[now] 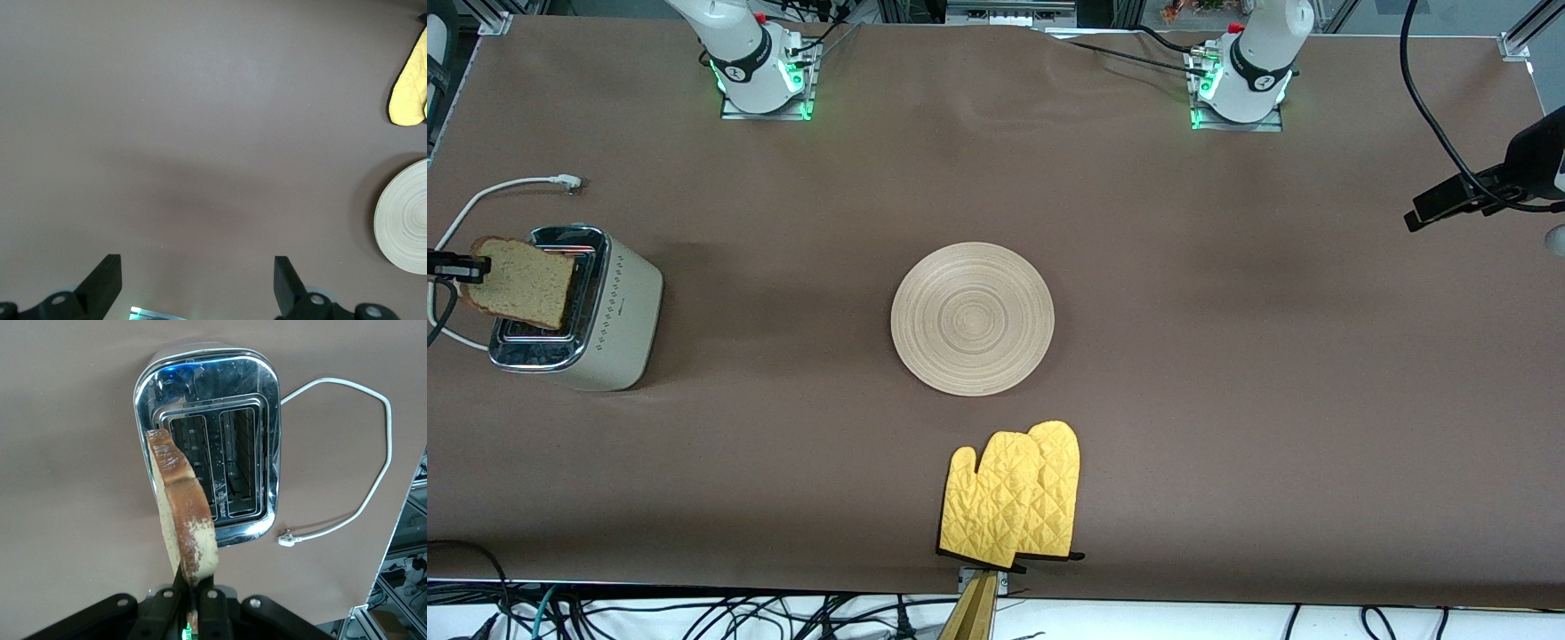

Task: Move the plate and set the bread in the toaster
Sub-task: 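Lower the bread with the right gripper into a toaster slot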

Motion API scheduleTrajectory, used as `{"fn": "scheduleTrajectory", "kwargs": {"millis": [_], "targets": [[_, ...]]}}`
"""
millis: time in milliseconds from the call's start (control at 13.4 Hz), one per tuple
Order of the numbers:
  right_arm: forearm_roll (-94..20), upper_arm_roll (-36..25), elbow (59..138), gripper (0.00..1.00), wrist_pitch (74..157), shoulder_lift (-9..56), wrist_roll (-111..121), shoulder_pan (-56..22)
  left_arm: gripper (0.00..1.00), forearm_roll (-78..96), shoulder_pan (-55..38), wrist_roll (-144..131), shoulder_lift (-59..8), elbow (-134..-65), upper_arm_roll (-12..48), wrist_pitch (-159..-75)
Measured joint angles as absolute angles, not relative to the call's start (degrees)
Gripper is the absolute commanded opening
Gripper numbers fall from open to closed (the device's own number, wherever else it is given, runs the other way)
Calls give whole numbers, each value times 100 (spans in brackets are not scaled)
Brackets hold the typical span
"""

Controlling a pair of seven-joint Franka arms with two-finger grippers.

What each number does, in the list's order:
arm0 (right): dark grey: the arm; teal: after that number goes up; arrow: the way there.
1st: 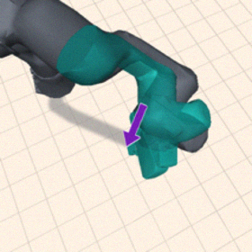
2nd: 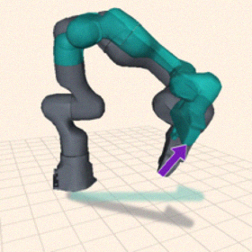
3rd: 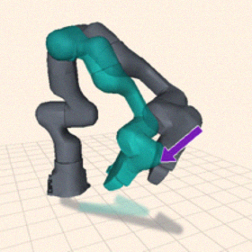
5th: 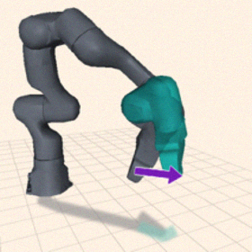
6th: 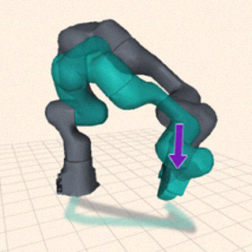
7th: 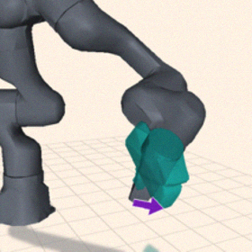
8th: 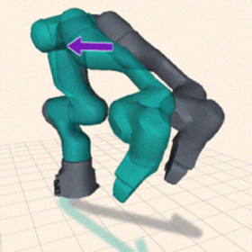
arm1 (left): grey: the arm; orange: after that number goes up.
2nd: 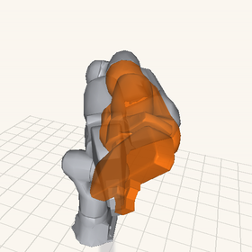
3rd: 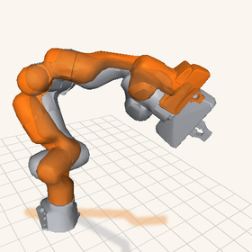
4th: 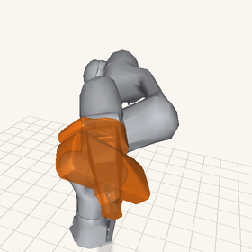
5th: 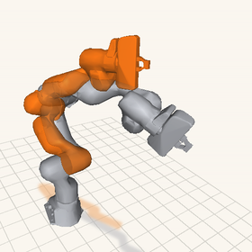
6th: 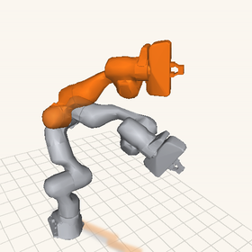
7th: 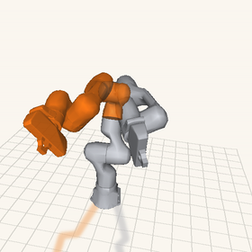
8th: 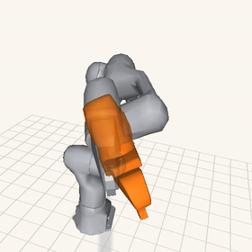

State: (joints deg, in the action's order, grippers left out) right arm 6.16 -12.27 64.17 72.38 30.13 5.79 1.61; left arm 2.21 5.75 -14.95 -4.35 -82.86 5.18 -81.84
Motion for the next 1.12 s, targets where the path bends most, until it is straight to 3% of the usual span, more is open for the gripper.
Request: {"fn": "scheduleTrajectory", "kwargs": {"millis": [1116], "targets": [[742,-1260,6417,0,7583,3352,896,399,100,221,581,-1495,-435,-8286,517,-8184]]}}
